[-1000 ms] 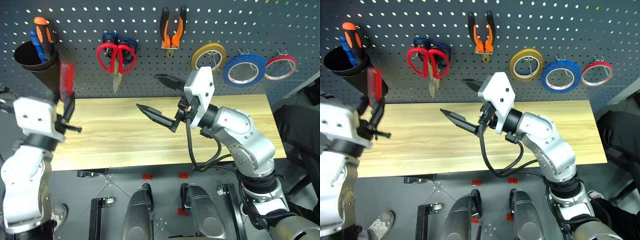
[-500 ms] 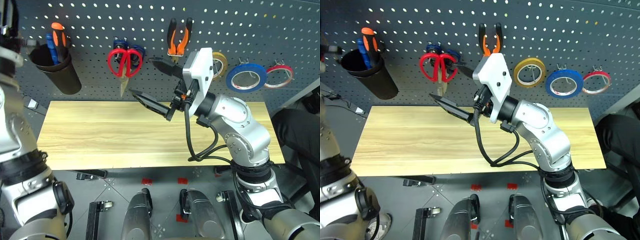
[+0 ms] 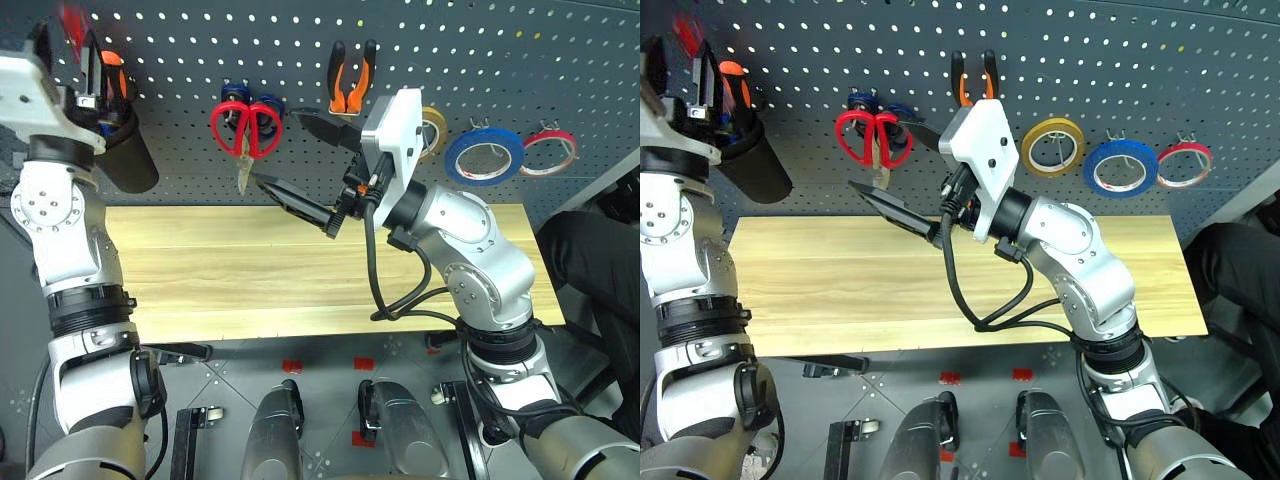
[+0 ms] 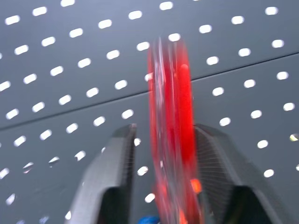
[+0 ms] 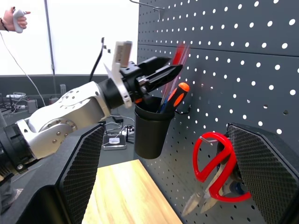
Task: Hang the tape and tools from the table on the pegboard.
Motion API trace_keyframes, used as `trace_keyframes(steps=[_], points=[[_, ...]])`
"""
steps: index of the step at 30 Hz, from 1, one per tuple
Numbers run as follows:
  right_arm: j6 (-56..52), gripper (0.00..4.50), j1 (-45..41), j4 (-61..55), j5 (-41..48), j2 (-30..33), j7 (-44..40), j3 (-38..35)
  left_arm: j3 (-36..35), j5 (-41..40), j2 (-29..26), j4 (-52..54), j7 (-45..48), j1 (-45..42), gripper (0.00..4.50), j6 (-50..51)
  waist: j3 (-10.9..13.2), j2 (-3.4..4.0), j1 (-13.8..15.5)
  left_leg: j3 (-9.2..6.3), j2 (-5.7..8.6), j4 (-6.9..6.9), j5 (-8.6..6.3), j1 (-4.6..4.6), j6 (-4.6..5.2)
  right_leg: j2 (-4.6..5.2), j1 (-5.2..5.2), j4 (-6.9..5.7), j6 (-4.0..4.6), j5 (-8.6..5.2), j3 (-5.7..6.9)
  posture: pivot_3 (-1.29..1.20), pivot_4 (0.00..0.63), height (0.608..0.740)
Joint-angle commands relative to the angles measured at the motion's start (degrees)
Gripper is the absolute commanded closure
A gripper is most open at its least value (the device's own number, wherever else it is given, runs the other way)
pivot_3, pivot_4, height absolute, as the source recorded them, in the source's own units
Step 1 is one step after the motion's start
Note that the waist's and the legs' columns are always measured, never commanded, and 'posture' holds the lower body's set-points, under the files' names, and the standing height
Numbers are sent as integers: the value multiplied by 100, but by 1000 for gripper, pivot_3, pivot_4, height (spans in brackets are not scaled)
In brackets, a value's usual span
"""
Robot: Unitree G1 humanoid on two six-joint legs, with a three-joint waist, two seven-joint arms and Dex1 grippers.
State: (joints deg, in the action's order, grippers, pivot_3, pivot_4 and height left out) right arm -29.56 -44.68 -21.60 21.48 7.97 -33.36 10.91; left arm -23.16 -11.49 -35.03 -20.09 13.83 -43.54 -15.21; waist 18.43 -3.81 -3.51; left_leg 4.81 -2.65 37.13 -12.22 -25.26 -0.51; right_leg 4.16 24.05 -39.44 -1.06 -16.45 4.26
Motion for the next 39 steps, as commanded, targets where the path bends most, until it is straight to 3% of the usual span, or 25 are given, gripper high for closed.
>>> trace_keyframes(steps=[1, 4, 11, 19, 23, 35, 39], points=[[107, 0, -54, -172, 20, -3, 18, 10, -185, 43, -37, 547, -337, 73, 910, -143, -9, -4, 11, 0, 0, 6, 0, 0, 0, 0, 0, -5, 0, 0, -1, -141, 217, 740], [110, 0, -34, -177, 19, 6, 21, 11, -91, 200, -55, 839, -536, 119, 33, 11, -10, -4, 17, -3, 0, 32, 0, 0, 1, 1, -1, -29, 0, 0, -4, -137, 215, 740], [119, 0, 144, -201, 52, 57, 87, -84, 1029, 227, 302, 2089, -39, 799, 13, 1713, -154, 14, 46, -13, 1, 78, 0, 7, 4, 1, -21, -59, 5, 3, -11, -131, 200, 740], [64, 0, 558, -344, -91, 281, 326, -104, 813, 232, 690, 2661, -470, 1803, 13, 2830, -196, 31, -9, -15, -14, 74, 0, 35, 4, -13, -38, -66, 15, 9, -31, -139, 190, 740], [174, 0, 984, -195, -577, 360, 827, -107, 703, 390, 949, 2675, -1002, 2157, 13, 3593, -270, 33, 21, -14, -10, 77, -1, 34, 5, -11, -39, -64, 16, 10, -34, -135, 182, 740], [1762, 0, 2865, 1357, -2034, 149, 2532, -565, 393, 133, 1425, 2015, -907, 3014, 13, 3041, -582, 47, 25, -11, -7, 74, -4, 50, 7, -10, -61, -55, 17, 12, -36, -148, 139, 740], [1871, 0, 3024, 2020, -1970, 26, 2958, -1077, 472, 217, 1485, 1789, -917, 3037, 13, 2744, -668, 58, 25, -16, -8, 74, -4, 53, 9, -14, -65, -56, 22, 17, -35, -149, 129, 740]])
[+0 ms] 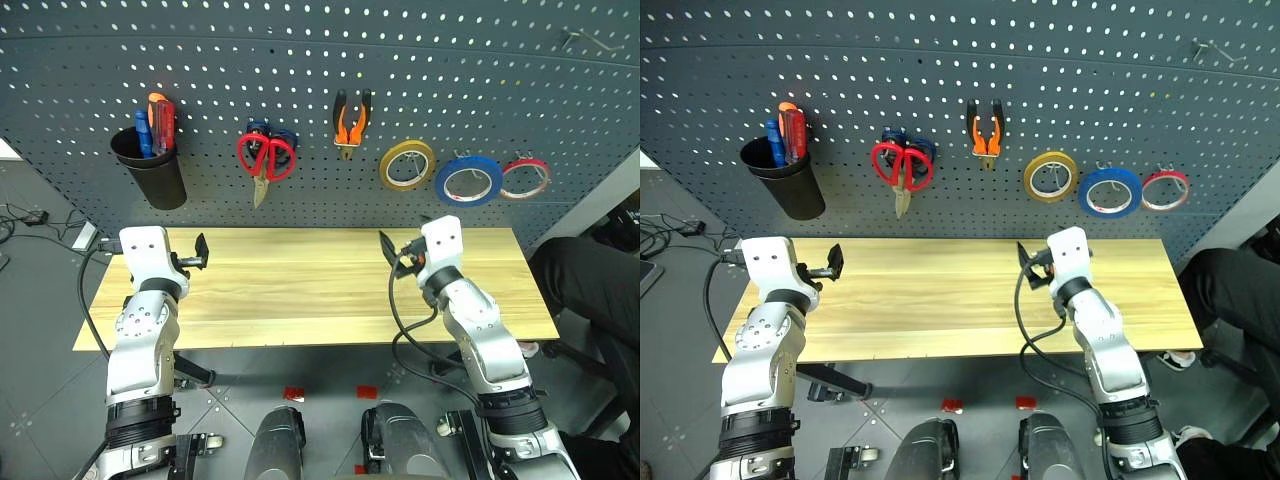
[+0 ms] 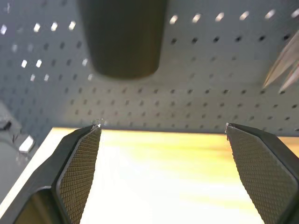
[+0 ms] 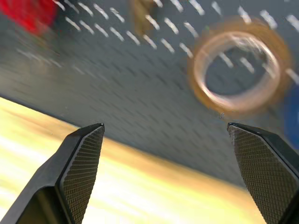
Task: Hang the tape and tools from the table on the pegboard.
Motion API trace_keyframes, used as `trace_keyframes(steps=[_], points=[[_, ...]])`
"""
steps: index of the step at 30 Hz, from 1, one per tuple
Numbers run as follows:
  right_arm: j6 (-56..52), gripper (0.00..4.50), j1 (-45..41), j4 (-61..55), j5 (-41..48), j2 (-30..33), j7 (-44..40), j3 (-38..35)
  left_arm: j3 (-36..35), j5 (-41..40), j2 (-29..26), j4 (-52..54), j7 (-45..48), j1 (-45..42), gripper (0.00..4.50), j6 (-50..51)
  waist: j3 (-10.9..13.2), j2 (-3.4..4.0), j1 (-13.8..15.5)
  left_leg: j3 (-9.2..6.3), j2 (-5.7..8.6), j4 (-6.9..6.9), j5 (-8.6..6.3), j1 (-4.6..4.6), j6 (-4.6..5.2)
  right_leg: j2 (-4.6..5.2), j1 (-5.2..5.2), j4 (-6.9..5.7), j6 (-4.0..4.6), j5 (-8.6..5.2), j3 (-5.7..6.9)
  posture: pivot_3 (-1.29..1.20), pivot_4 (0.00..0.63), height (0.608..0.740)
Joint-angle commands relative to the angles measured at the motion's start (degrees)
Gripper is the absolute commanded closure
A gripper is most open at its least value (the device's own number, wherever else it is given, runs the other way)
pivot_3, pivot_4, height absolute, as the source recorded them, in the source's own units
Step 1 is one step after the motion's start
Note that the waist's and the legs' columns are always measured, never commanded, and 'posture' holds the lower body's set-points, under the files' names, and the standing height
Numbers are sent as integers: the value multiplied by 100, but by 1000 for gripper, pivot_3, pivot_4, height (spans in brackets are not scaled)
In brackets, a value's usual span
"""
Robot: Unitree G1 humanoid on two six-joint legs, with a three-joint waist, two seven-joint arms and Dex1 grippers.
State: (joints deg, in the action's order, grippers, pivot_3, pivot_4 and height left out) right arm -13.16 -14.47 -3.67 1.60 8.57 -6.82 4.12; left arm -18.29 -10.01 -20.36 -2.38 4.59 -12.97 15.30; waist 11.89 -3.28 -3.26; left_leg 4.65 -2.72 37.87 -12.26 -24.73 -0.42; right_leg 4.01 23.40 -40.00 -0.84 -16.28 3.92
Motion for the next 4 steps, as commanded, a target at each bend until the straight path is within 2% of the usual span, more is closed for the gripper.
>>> trace_keyframes(steps=[1, 4], points=[[275, 0, 2, 384, 20, -36, 374, -503, -2, 84, 32, -32, -4, -23, 13, -364, -32, 13, -2, 2, 0, 1, 0, 3, 1, -1, -3, 0, 1, 1, -2, -147, 125, 740], [411, 0, -46, 765, 13, -2, 446, -687, 50, 184, 30, -160, -24, -18, 13, -576, -74, 22, -4, 5, 0, 1, -9, 6, 20, -3, -4, 1, 1, 4, -7, -144, 122, 740]])
